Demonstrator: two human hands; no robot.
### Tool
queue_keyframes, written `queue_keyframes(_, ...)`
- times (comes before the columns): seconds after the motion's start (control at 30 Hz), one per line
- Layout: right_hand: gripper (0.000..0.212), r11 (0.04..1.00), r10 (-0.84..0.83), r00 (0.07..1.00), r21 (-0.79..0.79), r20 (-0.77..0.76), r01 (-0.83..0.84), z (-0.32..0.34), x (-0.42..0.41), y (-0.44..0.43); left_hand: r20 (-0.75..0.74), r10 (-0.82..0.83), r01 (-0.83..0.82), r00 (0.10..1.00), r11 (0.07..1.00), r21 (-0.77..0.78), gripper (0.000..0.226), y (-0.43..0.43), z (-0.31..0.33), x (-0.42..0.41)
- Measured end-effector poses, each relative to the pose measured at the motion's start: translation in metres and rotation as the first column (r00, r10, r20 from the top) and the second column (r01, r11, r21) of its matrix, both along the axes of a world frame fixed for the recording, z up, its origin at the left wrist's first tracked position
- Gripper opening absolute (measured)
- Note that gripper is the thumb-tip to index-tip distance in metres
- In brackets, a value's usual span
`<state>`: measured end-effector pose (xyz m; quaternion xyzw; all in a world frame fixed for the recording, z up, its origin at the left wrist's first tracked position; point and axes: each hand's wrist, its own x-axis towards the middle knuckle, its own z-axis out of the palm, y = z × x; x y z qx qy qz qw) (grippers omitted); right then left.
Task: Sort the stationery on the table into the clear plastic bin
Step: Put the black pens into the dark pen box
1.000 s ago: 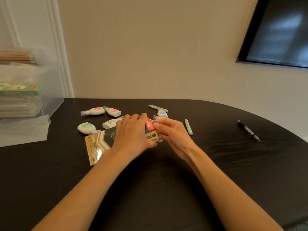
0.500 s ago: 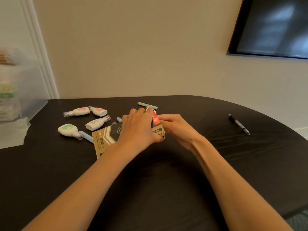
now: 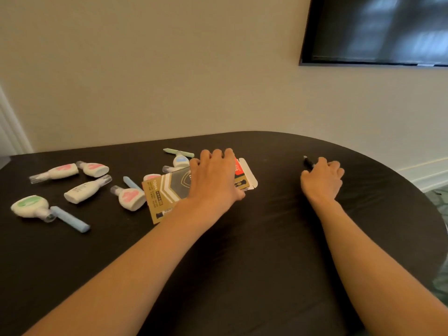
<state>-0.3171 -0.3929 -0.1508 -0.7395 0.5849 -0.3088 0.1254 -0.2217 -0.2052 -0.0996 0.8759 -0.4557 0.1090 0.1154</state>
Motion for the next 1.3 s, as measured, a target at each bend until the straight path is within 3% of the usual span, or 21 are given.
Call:
queue_keyframes(0.17, 0.035, 0.988, -0.100, 0.992, 0.108, -0.080, 0.108, -0.001, -0.008, -0.023, 0.004, -0.015, 0.015, 1.000, 1.000, 0.020, 0.090, -0.017, -0.003, -0.004)
queue_keyframes(0.37, 0.025, 0.999, 0.029, 0.996, 0.042, -0.085, -0.025, -0.002, -0.001, -0.022, 0.022, -0.019, 0.018, 1.000, 0.999, 0.030, 0.088, -0.019, -0.002, -0.005)
queue_keyframes(0.43, 0.017, 0.995, 0.091, 0.995, 0.036, 0.033, -0.093, -0.002, 0.000, -0.017, 0.025, -0.008, 0.008, 1.000, 1.000, 0.027, 0.088, -0.015, -0.003, -0.003)
queue_keyframes(0.5, 0.015, 0.985, 0.162, 0.951, 0.015, 0.263, -0.172, -0.001, 0.000, -0.010, 0.023, 0.003, -0.003, 1.000, 1.000, 0.024, 0.088, -0.008, -0.003, 0.000)
queue_keyframes(0.6, 0.015, 0.971, 0.236, 0.766, -0.108, 0.598, -0.215, 0.009, 0.004, 0.012, 0.009, 0.019, -0.019, 1.000, 0.999, 0.029, 0.088, 0.003, -0.001, 0.005)
queue_keyframes(0.7, 0.013, 0.938, 0.309, 0.569, -0.148, 0.762, -0.312, 0.023, 0.017, 0.048, -0.020, 0.042, -0.041, 0.999, 0.999, 0.034, 0.089, 0.019, 0.002, 0.012)
queue_keyframes(0.83, 0.013, 0.783, 0.249, 0.368, 0.037, 0.896, -0.620, 0.033, 0.035, 0.092, -0.018, 0.107, -0.107, 0.994, 0.994, 0.017, 0.087, 0.046, 0.005, 0.026)
queue_keyframes(0.9, 0.014, 0.695, 0.250, 0.310, 0.053, 0.917, -0.717, 0.037, 0.039, 0.108, -0.018, 0.144, -0.143, 0.989, 0.990, 0.010, 0.086, 0.060, 0.005, 0.035)
queue_keyframes(1.1, 0.014, 0.521, 0.376, 0.290, 0.058, 0.880, -0.852, 0.042, 0.061, 0.160, -0.021, 0.274, -0.274, 0.962, 0.961, -0.027, 0.089, 0.115, 0.005, 0.064)
queue_keyframes(1.3, 0.018, 0.370, 0.376, 0.251, 0.104, 0.892, -0.923, 0.041, 0.098, 0.207, -0.017, 0.250, -0.251, 0.968, 0.967, -0.041, 0.090, 0.162, 0.001, 0.086)
